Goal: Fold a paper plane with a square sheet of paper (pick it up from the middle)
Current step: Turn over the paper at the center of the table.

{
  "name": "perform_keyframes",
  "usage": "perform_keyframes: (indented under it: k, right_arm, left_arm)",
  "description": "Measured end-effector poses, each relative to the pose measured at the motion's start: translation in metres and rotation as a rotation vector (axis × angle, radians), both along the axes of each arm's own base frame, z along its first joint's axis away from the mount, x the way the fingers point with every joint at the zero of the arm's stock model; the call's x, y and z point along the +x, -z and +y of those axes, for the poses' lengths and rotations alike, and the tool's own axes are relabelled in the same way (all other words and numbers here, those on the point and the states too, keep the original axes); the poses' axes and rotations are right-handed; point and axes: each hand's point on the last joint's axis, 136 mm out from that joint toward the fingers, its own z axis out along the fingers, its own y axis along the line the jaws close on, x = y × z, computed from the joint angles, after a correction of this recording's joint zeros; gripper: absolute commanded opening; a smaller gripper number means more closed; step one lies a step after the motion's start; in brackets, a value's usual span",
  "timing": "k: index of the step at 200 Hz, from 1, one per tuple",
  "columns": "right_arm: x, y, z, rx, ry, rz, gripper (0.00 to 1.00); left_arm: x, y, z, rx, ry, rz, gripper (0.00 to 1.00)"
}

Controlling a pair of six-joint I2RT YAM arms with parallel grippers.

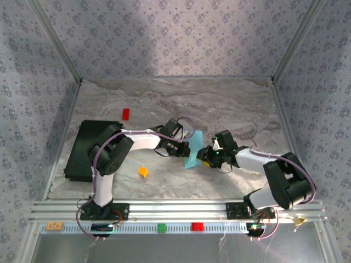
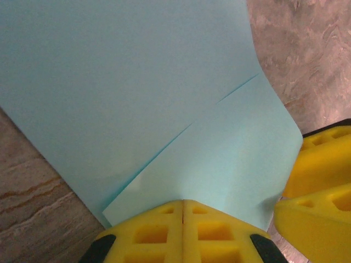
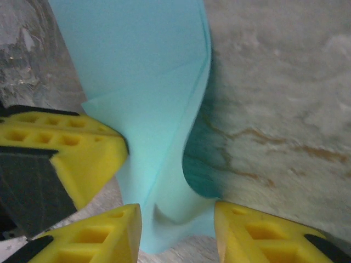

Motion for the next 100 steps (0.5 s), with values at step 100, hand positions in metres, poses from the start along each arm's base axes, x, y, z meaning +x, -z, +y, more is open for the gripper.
perform_keyframes:
  k: [100]
  right_arm:
    - [0.043, -0.004, 0.0, 0.038, 0.048, -0.032, 0.43]
  left_arm:
    - [0.0, 0.0, 0.0, 0.0, 0.0, 0.0, 0.0]
